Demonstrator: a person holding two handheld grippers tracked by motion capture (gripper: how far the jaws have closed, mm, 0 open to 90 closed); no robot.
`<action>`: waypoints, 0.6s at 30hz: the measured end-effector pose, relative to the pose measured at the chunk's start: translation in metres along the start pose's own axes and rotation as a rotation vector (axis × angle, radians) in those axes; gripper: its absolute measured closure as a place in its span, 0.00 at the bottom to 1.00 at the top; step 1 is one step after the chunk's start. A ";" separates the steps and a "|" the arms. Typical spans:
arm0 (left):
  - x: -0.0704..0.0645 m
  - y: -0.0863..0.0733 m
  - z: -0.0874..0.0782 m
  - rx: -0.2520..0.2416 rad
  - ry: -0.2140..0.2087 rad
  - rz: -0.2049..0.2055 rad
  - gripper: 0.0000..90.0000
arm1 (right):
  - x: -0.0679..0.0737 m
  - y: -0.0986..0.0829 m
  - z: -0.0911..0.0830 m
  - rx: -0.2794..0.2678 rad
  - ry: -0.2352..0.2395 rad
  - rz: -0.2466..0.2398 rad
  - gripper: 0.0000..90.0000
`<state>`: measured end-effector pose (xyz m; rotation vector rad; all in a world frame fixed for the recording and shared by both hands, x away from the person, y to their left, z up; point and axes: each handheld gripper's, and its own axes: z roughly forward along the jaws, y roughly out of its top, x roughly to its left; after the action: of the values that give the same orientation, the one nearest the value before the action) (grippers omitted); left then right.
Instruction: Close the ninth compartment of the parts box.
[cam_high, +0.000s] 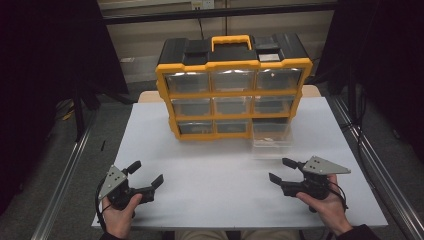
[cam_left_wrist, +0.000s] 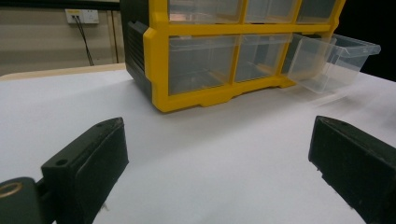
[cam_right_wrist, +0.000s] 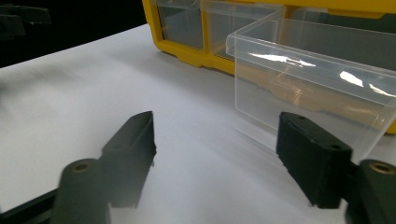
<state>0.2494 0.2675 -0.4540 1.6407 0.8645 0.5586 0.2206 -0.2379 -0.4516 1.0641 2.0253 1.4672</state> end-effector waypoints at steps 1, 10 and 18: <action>0.000 0.000 0.000 0.000 0.000 -0.001 0.05 | 0.000 0.000 0.001 0.003 0.004 0.003 0.38; 0.001 0.000 -0.001 0.004 0.009 -0.010 0.05 | -0.002 -0.001 0.005 0.025 0.015 0.006 0.66; 0.000 0.001 -0.001 0.007 0.015 0.012 0.05 | -0.003 -0.001 0.011 0.020 0.035 -0.001 0.89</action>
<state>0.2484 0.2681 -0.4531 1.6511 0.8689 0.5777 0.2302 -0.2333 -0.4567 1.0519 2.0680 1.4776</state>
